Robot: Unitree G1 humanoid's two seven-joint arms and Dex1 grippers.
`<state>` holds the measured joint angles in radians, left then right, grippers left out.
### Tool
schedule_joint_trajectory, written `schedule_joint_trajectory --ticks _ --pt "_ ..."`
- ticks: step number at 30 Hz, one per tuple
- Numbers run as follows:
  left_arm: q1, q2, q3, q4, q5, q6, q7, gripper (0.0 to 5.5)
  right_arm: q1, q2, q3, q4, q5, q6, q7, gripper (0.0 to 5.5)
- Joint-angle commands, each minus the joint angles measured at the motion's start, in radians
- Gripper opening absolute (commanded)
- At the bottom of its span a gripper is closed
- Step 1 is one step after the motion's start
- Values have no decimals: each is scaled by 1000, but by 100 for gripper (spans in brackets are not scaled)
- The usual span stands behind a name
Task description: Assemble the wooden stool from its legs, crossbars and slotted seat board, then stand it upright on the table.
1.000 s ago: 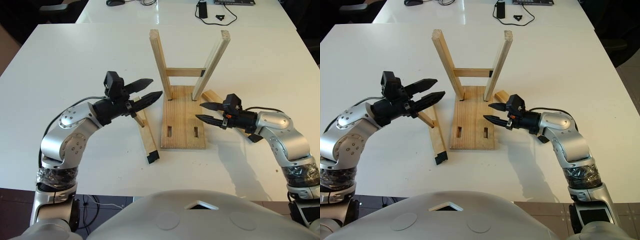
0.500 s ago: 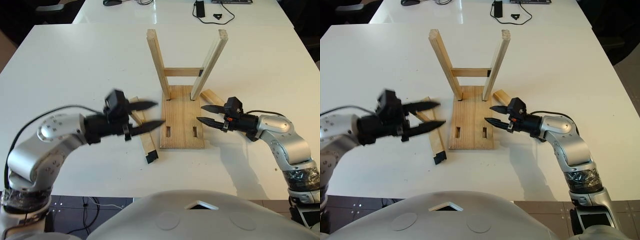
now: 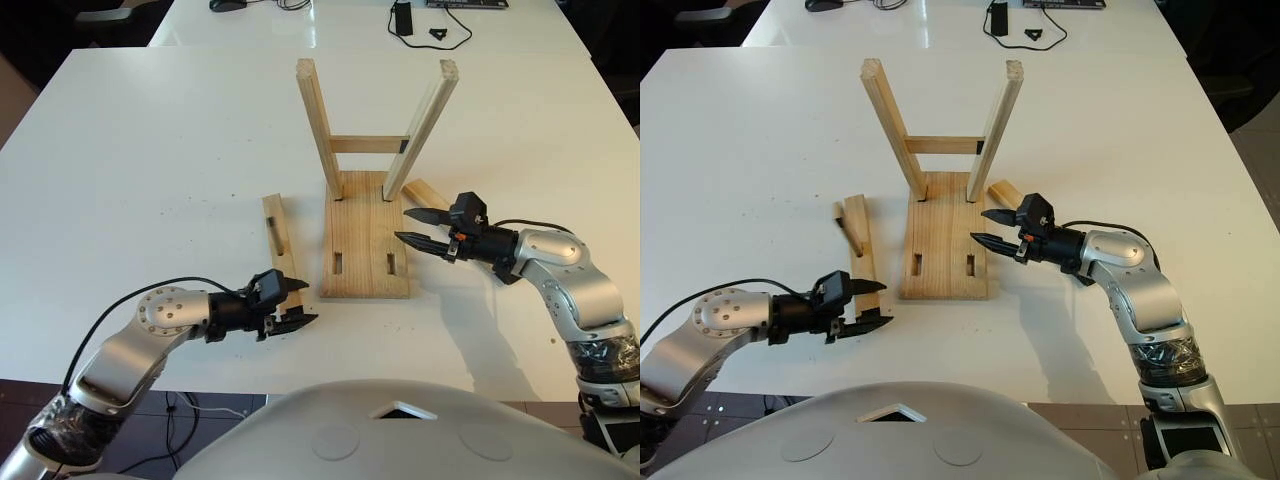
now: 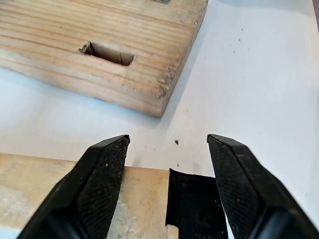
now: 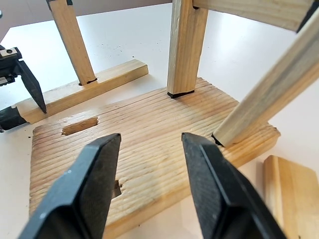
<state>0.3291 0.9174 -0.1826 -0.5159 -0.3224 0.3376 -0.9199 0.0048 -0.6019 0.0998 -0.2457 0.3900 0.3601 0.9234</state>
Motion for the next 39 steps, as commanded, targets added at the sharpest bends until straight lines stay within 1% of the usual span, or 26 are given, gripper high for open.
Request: schedule_joint_trajectory --ticks 1,7,9,11,12,14,16,18,19,21,24,26,29,34,39 --pt "25 78 32 80 65 -37 -49 290 23 -3 -14 -24 -9 1 -26 224" --pt "-15 110 176 131 32 -55 -73 290 36 -9 -15 -29 -18 -2 -41 224" --pt "-21 93 255 124 11 -5 -24 290 43 -15 -21 -34 -21 -2 -45 224" --pt "-6 74 340 62 -40 78 19 290 66 -22 -40 -51 -14 2 -48 224" --pt "-3 54 374 30 -67 145 57 290 81 -25 -49 -60 -14 2 -50 224" --pt "14 -1 440 -66 -137 350 176 290 114 -30 -67 -77 -14 2 -57 224" --pt "39 -86 487 -164 -217 558 301 290 156 -33 -91 -101 -11 3 -71 224" --pt "40 -178 518 -257 -310 728 400 290 180 -31 -108 -118 -6 9 -83 224" --pt "28 -223 523 -286 -337 785 443 290 186 -29 -110 -120 -7 10 -87 224" --pt "-2 -286 515 -308 -328 841 521 290 185 -27 -105 -118 -9 9 -90 224" --pt "-33 -355 511 -325 -311 925 619 290 164 -33 -91 -119 -13 14 -79 224" --pt "-40 -384 495 -336 -298 938 661 290 148 -39 -92 -117 -8 23 -74 224" --pt "-36 -396 461 -334 -257 913 700 290 142 -41 -91 -115 -9 26 -71 224" --pt "-13 -400 427 -305 -203 869 716 290 144 -39 -78 -106 -18 19 -64 224" --pt "-51 -393 351 -189 -167 801 679 290 126 -31 -62 -95 -22 18 -64 224"
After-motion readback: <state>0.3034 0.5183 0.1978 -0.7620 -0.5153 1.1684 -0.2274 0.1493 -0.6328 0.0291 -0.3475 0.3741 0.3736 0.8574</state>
